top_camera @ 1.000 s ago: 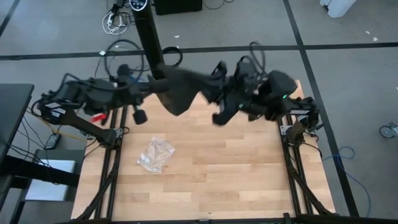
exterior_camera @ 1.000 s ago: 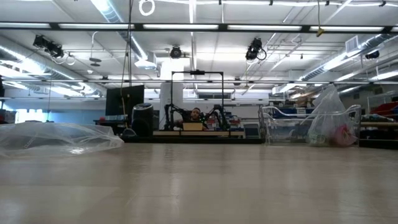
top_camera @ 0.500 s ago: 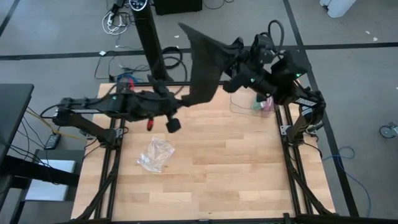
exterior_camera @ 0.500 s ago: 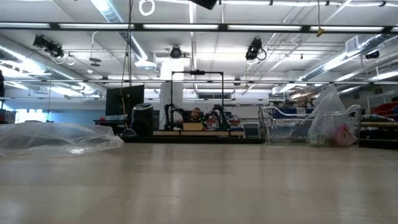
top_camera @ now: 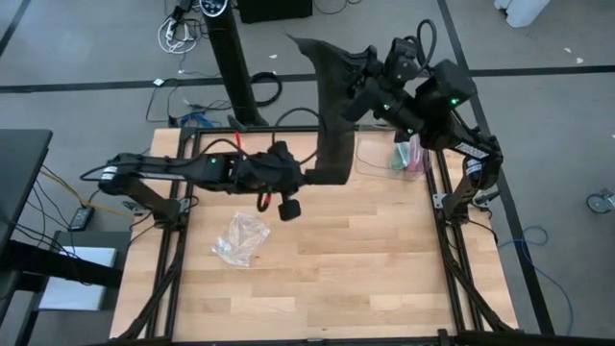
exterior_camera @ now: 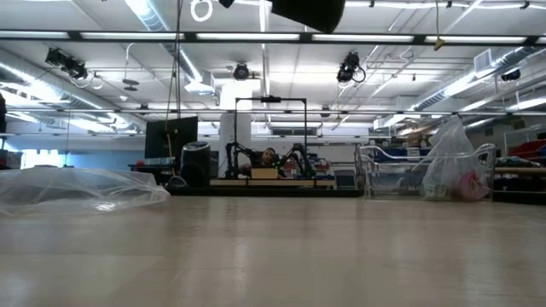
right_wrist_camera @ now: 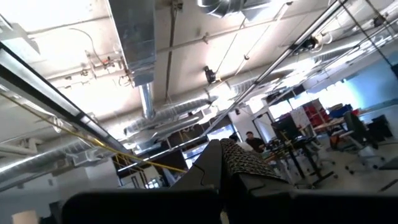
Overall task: Roll bandage
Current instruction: Roll the black bandage
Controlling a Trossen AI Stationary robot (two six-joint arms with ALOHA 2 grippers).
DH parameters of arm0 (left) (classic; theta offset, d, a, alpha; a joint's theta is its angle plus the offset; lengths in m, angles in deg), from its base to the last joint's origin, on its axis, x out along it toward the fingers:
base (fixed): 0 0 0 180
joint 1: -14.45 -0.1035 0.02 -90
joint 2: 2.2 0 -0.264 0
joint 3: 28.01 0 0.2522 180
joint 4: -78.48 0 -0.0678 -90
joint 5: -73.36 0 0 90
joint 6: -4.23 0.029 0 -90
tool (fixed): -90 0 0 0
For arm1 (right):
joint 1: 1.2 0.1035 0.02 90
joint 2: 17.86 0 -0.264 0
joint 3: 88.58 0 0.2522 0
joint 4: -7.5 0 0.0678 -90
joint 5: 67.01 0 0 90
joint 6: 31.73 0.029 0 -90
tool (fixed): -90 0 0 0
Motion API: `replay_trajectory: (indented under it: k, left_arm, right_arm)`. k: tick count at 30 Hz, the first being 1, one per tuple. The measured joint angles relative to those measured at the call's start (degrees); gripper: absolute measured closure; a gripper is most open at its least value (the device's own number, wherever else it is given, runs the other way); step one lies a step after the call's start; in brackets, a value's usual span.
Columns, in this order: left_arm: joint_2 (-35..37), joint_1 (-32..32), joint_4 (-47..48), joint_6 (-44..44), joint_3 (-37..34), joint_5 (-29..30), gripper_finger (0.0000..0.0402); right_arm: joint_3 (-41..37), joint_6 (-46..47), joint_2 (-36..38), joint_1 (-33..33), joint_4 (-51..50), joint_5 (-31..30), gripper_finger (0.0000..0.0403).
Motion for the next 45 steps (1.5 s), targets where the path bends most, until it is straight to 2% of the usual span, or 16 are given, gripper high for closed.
replay_trajectory:
  k: [7,19,26,32,38,45]
  left_arm:
    - [-0.3,1.7,-3.9,1.9,0.2,-1.4,0.0389]
    - [-0.3,4.2,-3.4,5.7,8.5,-1.3,0.0389]
    - [-0.2,5.7,-3.3,7.4,14.9,-1.0,0.0389]
    - [-0.2,6.2,-3.4,7.6,20.3,-0.6,0.0389]
    - [-0.2,6.8,-1.7,7.6,23.4,-0.7,0.0389]
    - [-0.2,7.2,-0.4,6.9,23.8,-0.7,0.0389]
  right_arm:
    - [0.0,-1.2,0.7,-3.4,-6.5,-1.8,0.0403]
    - [0.0,1.9,0.7,-12.0,-21.1,-2.4,0.0403]
    - [-0.2,4.3,0.7,-15.9,-30.5,1.0,0.0403]
    - [-2.8,9.7,0.6,-18.2,-35.1,10.8,0.0397]
    - [-5.0,11.5,0.6,-18.5,-37.8,16.3,0.0345]
    - [-5.0,12.9,0.6,-18.4,-38.3,19.8,0.0228]
